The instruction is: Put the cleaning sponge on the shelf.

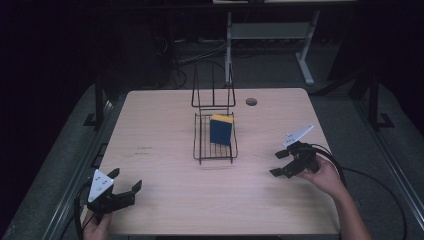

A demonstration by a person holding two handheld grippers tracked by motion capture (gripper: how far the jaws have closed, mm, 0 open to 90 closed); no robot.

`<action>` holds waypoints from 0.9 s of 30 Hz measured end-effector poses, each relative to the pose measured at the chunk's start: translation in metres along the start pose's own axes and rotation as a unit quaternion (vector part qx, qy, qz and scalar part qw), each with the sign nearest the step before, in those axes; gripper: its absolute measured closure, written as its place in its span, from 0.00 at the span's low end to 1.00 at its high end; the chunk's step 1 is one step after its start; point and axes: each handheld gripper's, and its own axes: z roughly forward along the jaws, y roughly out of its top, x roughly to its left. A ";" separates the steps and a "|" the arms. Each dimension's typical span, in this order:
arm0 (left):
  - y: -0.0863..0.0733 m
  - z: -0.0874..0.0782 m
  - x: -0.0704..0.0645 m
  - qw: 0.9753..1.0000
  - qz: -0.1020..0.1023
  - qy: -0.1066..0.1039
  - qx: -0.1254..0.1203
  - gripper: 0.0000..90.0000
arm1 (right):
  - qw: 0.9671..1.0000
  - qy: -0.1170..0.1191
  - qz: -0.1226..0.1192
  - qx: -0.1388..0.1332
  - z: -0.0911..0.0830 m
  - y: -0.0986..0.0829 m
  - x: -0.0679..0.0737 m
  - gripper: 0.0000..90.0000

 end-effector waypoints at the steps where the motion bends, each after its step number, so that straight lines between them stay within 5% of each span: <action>1: 0.000 0.000 0.000 1.000 0.000 0.000 0.000 0.15 | 1.000 -0.001 -0.002 -0.001 0.000 -0.001 0.001 0.24; 27: 0.000 0.000 -0.001 1.000 0.003 0.001 0.003 0.15 | 1.000 -0.014 -0.002 -0.004 -0.005 -0.029 0.018 0.23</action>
